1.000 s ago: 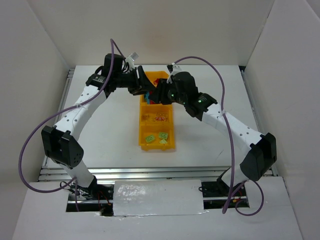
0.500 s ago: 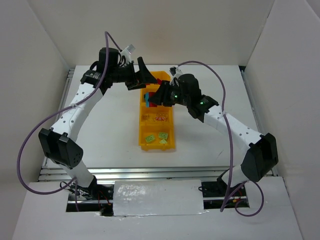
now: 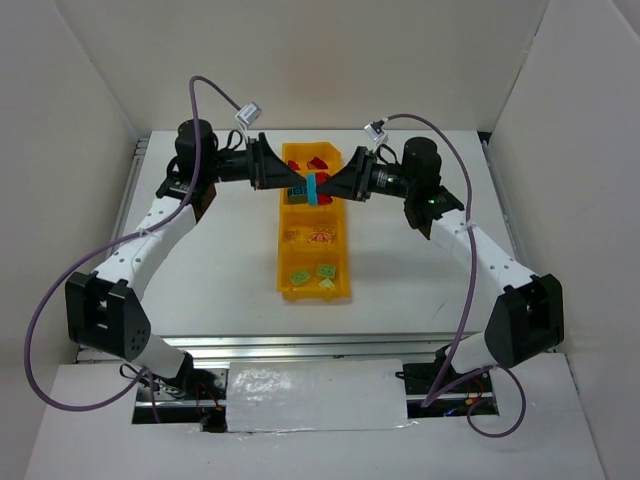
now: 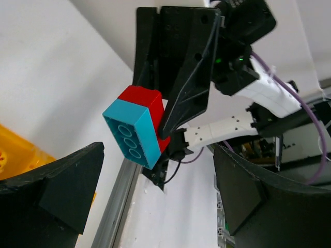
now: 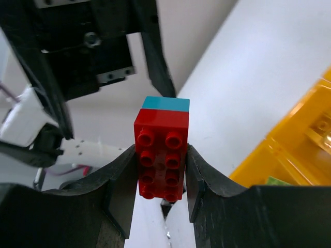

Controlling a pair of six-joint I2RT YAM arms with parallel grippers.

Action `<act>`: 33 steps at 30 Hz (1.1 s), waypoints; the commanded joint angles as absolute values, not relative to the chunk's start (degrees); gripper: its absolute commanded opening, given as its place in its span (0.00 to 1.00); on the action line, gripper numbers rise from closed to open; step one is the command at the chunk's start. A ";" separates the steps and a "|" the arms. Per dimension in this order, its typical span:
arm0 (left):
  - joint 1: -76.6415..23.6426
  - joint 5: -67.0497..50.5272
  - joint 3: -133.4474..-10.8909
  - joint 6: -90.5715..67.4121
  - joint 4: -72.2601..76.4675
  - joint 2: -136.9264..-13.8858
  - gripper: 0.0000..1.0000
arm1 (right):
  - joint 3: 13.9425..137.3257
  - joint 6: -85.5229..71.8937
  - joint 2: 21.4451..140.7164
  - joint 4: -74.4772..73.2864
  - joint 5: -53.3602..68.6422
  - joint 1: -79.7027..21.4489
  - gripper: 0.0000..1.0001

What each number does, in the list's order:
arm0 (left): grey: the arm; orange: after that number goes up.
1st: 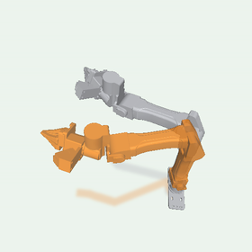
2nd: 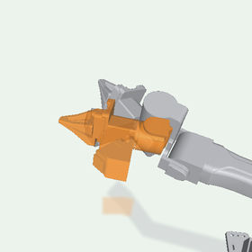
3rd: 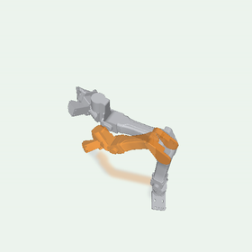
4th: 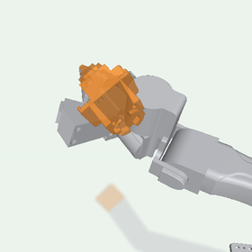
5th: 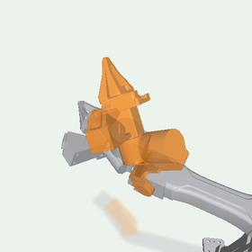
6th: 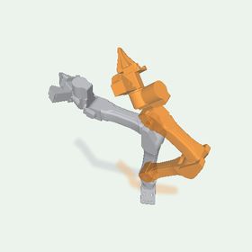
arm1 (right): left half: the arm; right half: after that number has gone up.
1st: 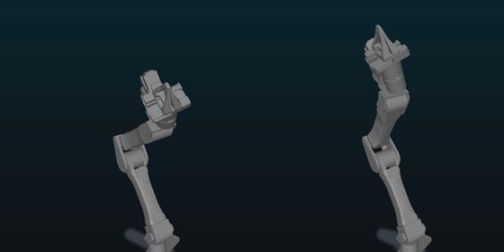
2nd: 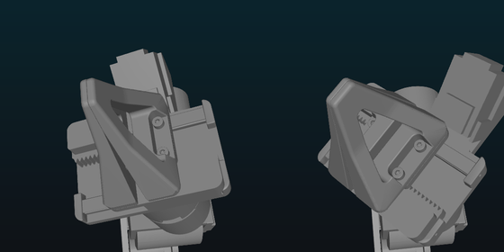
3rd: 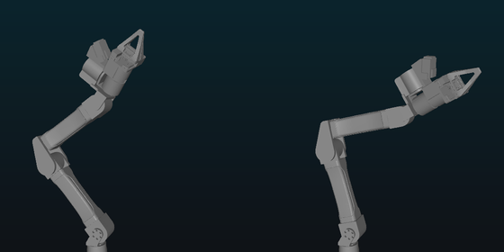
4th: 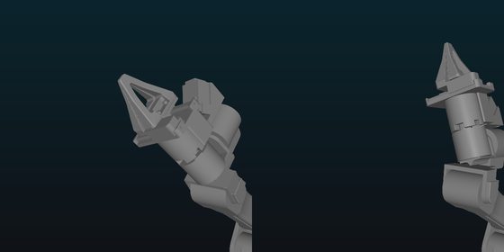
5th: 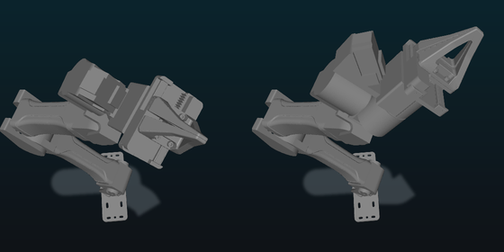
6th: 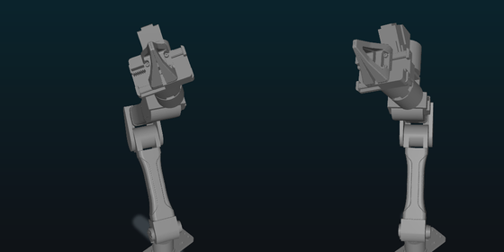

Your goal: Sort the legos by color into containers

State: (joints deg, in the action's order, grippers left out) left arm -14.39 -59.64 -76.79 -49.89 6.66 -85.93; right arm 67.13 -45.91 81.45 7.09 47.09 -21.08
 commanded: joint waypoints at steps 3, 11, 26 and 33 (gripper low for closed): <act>-15.99 -66.45 -78.31 -53.18 19.17 -83.58 1.00 | 67.86 -52.73 79.45 23.45 57.21 -20.48 0.00; -17.84 -66.09 -79.28 -55.10 20.83 -84.90 0.89 | 68.03 -56.16 80.51 29.00 58.89 -20.57 0.00; -18.98 -67.85 -80.42 -65.47 31.98 -89.47 0.03 | 68.46 -58.27 82.88 32.34 60.73 -21.09 0.00; -18.11 -65.40 -81.73 -59.80 25.16 -89.74 0.00 | 68.38 -51.62 83.50 24.63 59.59 -19.00 0.00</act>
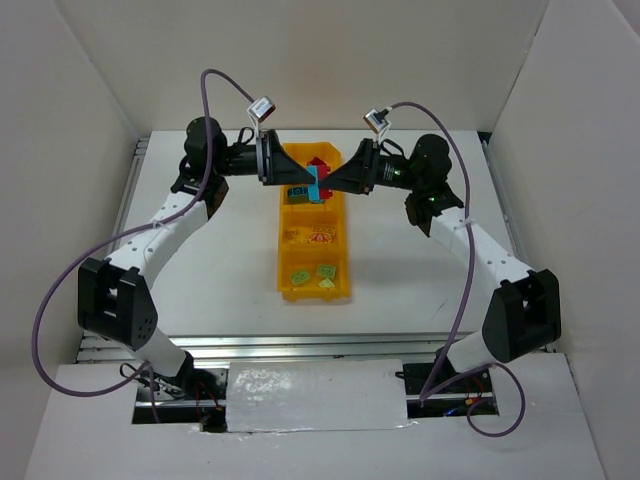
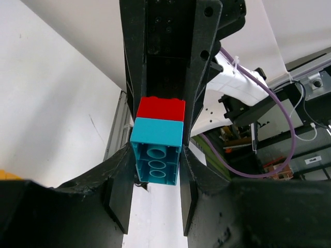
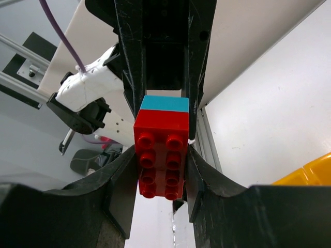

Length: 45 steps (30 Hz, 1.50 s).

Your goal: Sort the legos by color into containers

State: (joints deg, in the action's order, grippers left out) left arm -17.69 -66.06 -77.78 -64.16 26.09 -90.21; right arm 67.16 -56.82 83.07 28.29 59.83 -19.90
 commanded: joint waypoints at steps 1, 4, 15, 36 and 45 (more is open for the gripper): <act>-17.50 -64.96 -82.09 -57.76 22.87 -89.48 0.00 | 67.77 -50.55 83.50 23.48 59.24 -18.03 0.00; -15.92 -62.50 -83.40 -49.94 13.21 -88.68 0.00 | 66.01 -49.58 83.32 23.38 60.11 -14.95 0.00; -14.59 -42.97 -87.34 -35.61 -3.75 -94.91 0.00 | 69.69 -38.68 84.90 8.81 53.90 -11.16 0.00; -18.81 -10.46 -97.12 -24.52 -11.08 -119.61 0.14 | 85.25 -45.34 99.48 3.59 35.59 -10.81 0.00; -20.39 -10.11 -96.33 -25.84 -10.37 -119.45 0.96 | 90.25 -49.05 106.77 6.52 37.36 -11.25 0.01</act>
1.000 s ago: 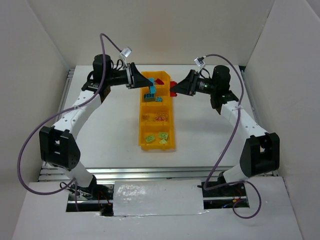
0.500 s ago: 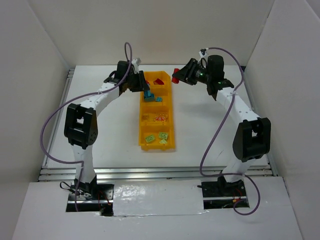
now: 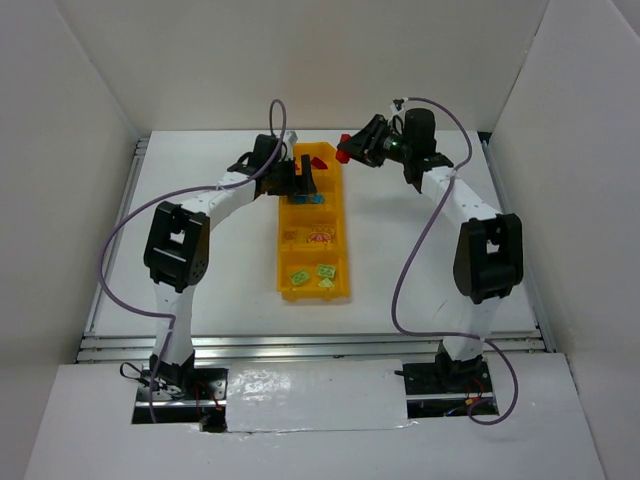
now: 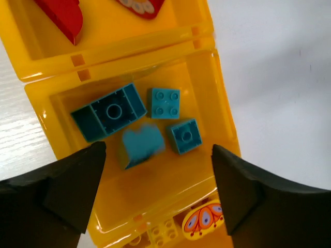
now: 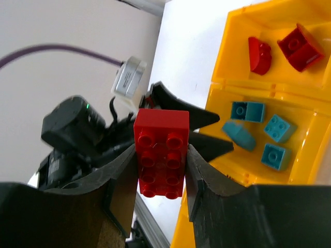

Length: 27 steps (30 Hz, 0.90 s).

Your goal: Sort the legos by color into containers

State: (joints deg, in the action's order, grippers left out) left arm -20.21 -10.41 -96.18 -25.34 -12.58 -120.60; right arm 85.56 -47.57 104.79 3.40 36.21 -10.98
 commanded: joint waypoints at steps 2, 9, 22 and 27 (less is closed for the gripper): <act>-20.39 -10.37 -95.63 -25.93 -10.20 -118.13 0.99 | 93.94 -48.69 108.88 5.02 36.92 -11.95 0.02; -20.30 -7.40 -100.36 -29.61 -20.28 -109.79 0.99 | 104.49 -52.02 122.05 2.55 31.47 -14.50 0.03; -19.07 -6.24 -97.04 -24.70 -32.60 -92.20 0.99 | 123.74 -54.32 137.98 -5.09 22.33 -17.75 0.20; -18.63 -5.80 -91.77 -23.21 -34.45 -88.25 1.00 | 123.40 -54.14 139.04 -5.45 21.97 -18.19 0.52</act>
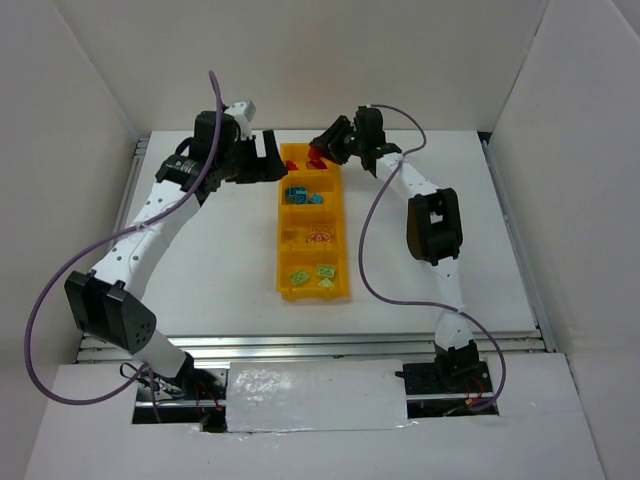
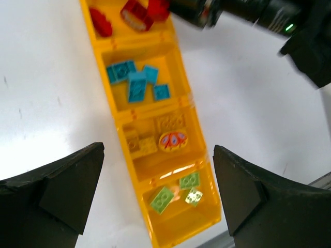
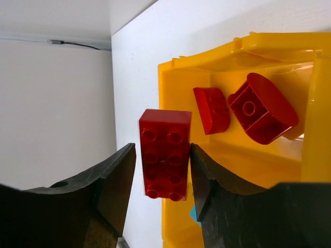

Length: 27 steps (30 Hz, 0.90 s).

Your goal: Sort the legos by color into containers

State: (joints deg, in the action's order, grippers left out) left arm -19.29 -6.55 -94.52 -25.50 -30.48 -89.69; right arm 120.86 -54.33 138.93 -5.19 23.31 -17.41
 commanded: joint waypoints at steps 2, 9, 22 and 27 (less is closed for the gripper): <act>-17.93 -5.80 -90.01 -23.20 -34.63 -87.10 1.00 | 123.66 -53.70 139.22 -5.89 22.15 -18.80 0.61; -14.68 -9.58 -93.42 -24.08 -35.68 -88.68 0.99 | 128.05 -51.24 140.45 -8.70 21.62 -19.86 0.85; -12.48 4.56 -103.18 -23.55 -44.02 -91.58 1.00 | 117.18 -31.84 113.76 -22.40 12.15 -19.86 1.00; -11.95 9.65 -106.61 -23.91 -46.49 -93.16 1.00 | 106.79 -21.54 94.68 -32.68 2.30 -19.60 1.00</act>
State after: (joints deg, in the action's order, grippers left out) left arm -12.47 4.14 -103.83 -24.18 -44.25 -92.31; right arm 108.57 -30.98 106.41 -26.24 10.35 -19.73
